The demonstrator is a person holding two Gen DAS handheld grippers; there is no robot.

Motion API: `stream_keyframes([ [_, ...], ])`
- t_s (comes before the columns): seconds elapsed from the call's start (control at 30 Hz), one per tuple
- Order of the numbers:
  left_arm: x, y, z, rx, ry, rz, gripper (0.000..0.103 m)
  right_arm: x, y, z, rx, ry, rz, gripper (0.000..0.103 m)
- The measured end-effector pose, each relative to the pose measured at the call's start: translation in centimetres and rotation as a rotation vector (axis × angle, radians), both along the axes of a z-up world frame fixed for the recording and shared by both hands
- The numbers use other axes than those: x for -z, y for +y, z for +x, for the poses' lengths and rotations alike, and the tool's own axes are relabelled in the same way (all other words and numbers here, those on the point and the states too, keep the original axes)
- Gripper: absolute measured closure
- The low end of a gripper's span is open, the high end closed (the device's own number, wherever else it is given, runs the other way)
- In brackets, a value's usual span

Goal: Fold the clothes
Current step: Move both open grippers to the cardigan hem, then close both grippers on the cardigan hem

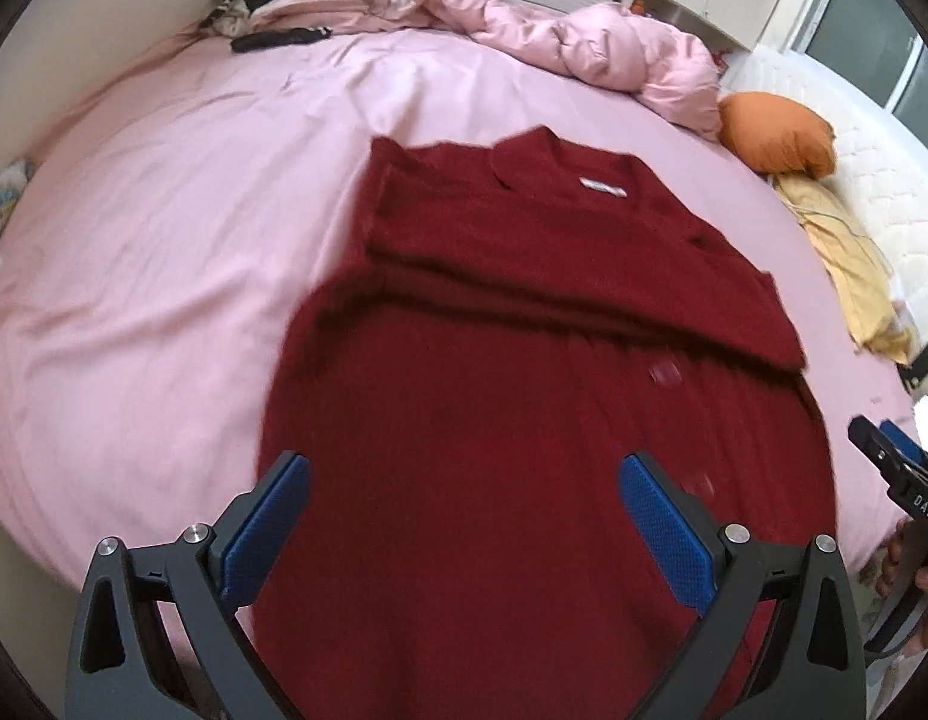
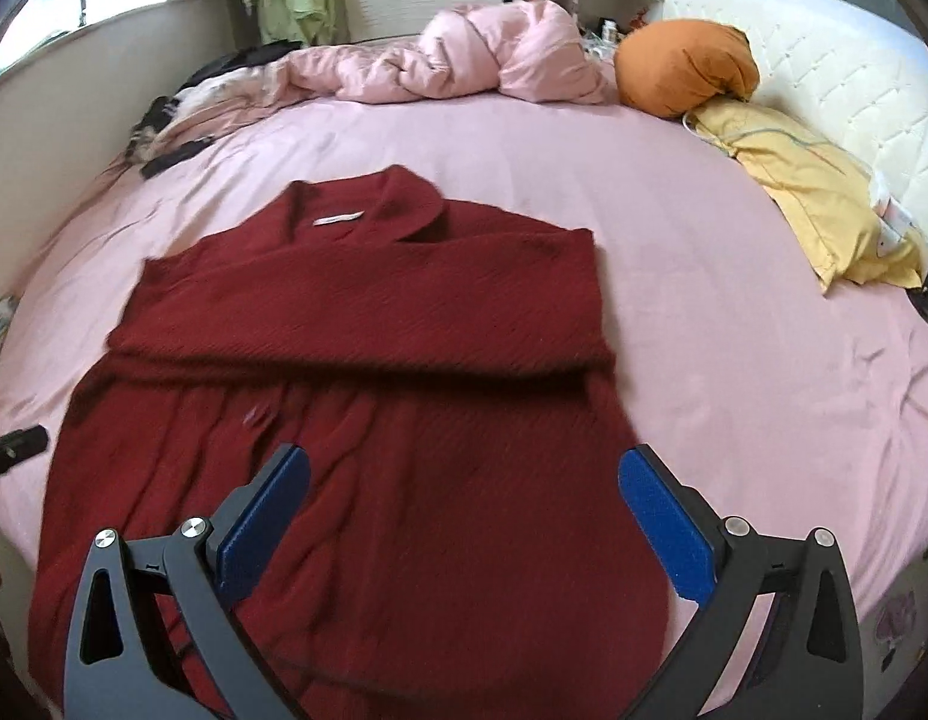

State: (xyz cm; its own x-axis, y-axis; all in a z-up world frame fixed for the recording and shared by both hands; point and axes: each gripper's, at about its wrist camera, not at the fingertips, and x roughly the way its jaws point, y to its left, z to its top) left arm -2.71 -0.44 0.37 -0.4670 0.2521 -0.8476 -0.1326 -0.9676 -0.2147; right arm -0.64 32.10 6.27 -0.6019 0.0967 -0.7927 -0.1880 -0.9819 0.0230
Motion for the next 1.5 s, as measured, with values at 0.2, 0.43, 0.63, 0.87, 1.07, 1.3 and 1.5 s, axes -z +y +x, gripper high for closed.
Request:
stream_keyframes([
  [0.2, 3.1, 2.3, 4.5, 0.042, -0.061, -0.019, 0.004, -0.3, -3.0, 3.5, -0.042, 0.009, 0.07, 0.0],
  [0.43, 2.3, 2.8, 5.2, 0.047, 0.018, -0.093, 0.007, 0.0, -4.2, 5.2, -0.056, 0.001, 0.06, 0.0],
  [0.63, 2.0, 1.5, 5.3, 0.016, 0.022, -0.01, 0.007, -0.3, -4.0, 6.0, -0.053, 0.014, 0.054, 0.0],
  [0.87, 1.5, -3.1, 5.0, -0.046, 0.03, 0.149, 0.007, -0.4, 0.8, 7.4, -0.035, 0.034, -0.228, 0.0],
  [1.07, 3.7, -12.1, 5.0, -0.151, -0.082, 0.413, 0.007, 3.7, 10.7, 10.8, 0.123, 0.02, -0.74, 0.0],
  [1.3, 7.2, -17.8, 8.4, -0.203, -0.218, 0.689, 0.003, 9.8, 17.2, 17.1, 0.315, -0.004, -1.099, 0.0],
  [1.5, 8.9, -16.3, 11.0, -0.123, -0.313, 0.842, 0.002, 14.0, 15.6, 18.9, 0.302, -0.094, -1.282, 0.0],
])
